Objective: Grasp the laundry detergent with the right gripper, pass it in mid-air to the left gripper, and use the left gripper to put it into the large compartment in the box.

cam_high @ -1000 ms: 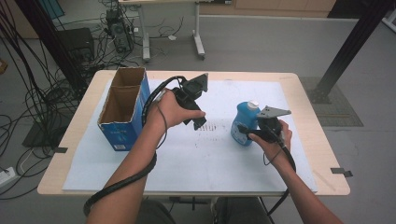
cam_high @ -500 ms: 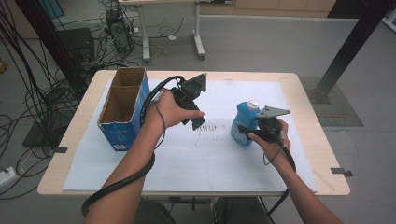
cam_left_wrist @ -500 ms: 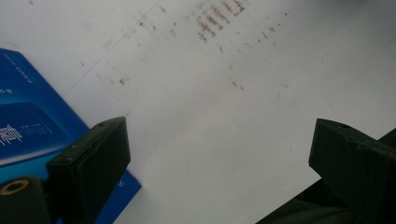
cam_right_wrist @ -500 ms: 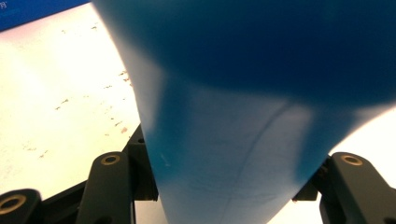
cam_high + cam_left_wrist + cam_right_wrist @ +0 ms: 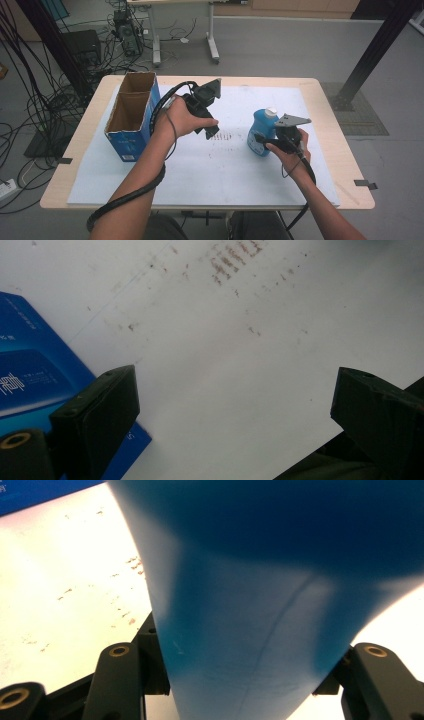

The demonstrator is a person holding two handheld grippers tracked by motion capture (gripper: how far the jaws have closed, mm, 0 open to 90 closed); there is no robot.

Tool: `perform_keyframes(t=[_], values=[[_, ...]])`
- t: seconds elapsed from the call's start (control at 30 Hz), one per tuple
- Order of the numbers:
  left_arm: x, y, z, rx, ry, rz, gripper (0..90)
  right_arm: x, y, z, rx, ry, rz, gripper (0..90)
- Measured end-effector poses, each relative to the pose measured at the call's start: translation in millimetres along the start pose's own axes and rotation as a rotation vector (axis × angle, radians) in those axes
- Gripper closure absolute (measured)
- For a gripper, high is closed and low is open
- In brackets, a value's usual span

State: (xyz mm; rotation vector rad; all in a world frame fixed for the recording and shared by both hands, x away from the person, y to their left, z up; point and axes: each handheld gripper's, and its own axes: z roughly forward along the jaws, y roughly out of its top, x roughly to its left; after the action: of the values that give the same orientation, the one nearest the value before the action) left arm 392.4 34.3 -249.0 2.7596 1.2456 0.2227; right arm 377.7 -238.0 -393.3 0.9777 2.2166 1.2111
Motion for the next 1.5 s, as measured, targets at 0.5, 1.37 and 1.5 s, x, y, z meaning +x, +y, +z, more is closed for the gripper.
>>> perform_keyframes(t=[0.5, 1.37, 1.5], values=[[0.4, 0.9, 0.4, 0.003, 0.005, 0.008, 5.9, 0.7, 1.1, -0.1, 0.005, -0.003, -0.013, 45.2], [10.3, 6.5, -7.6, 0.005, 0.015, 0.077, 6.3, -10.4, 9.8, -2.3, 0.019, 0.031, 0.006, 45.4], [12.4, 8.1, -11.4, 0.004, 0.02, 0.101, 6.3, -14.3, 13.5, -3.9, 0.017, 0.048, 0.016, 45.3]])
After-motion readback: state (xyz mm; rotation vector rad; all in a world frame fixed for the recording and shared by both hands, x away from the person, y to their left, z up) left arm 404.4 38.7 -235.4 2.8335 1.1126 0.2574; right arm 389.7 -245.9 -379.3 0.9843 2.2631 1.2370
